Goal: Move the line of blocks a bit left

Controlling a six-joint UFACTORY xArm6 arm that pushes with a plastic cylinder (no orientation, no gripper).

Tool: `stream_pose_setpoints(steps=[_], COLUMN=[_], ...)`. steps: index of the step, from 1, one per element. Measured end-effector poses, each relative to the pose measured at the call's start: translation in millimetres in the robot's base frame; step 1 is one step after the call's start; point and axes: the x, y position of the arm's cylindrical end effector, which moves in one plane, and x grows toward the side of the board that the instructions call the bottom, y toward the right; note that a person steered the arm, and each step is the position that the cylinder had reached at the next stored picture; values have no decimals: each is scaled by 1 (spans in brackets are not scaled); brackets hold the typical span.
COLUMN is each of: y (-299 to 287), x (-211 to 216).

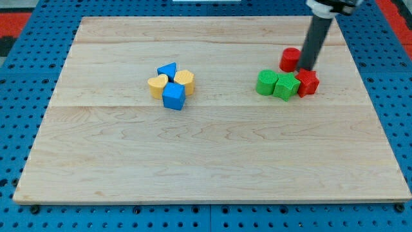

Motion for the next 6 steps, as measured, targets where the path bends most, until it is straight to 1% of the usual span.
stream_pose_setpoints(steps=[1,2,3,4,5,6], y=[-18,8,43,75,66,37], x=[-17,-26,-18,22,53,49])
